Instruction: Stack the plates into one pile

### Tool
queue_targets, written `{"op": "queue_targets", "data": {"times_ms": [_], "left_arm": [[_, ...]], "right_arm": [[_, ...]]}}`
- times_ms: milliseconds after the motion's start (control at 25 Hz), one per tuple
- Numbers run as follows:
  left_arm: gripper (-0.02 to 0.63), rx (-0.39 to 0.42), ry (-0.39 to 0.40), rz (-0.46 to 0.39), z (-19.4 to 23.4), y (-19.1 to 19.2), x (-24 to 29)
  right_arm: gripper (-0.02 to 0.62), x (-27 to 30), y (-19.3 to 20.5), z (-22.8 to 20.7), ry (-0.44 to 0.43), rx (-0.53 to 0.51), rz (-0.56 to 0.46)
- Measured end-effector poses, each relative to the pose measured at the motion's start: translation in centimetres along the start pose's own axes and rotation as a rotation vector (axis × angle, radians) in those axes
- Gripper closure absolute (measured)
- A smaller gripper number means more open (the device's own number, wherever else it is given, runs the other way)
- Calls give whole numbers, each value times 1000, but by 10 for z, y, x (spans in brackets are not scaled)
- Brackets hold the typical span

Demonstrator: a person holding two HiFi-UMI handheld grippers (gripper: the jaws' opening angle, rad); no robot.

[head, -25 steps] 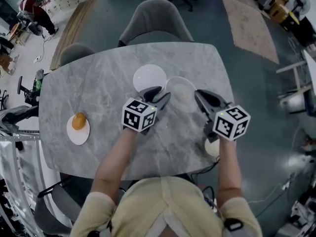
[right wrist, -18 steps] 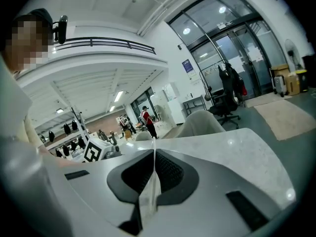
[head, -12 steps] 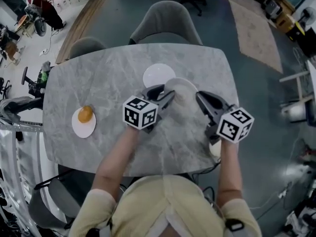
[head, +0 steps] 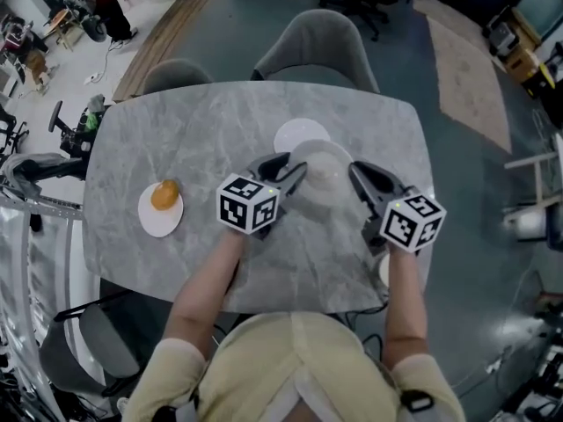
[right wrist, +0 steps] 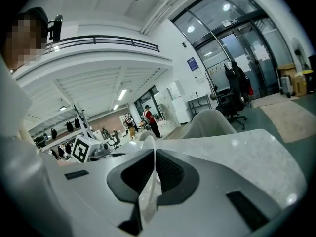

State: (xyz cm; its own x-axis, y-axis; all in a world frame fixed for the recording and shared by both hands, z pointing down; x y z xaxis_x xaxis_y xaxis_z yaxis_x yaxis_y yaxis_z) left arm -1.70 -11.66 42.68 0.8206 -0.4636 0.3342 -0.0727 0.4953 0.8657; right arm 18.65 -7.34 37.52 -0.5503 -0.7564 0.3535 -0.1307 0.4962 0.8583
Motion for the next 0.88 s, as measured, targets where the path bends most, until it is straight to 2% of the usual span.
{"op": "queue_targets", "data": {"times_ms": [320, 640, 880], "left_arm": [[445, -36, -100, -4, 24, -6, -7], [448, -49, -223, -29, 48, -13, -4], [448, -36, -252, -5, 59, -16, 8]], "right_arm": [[580, 39, -2, -7, 31, -21, 17], [576, 76, 2, -19, 55, 27, 16], [571, 94, 8, -35, 94, 69, 33]]}}
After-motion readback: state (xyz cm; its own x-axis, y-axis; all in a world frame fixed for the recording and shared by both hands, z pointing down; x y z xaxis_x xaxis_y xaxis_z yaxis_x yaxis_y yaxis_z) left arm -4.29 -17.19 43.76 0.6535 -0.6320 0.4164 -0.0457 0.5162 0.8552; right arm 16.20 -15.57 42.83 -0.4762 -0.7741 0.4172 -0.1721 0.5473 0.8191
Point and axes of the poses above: the fingertips, and each gripper's own axes: x forward along the fingers, z to its left, y out of its underside, the point moved 7 cm from there along -x, backward along the fingers, and after that the axes turned 4 degrees about y, right-handed, at the moved point
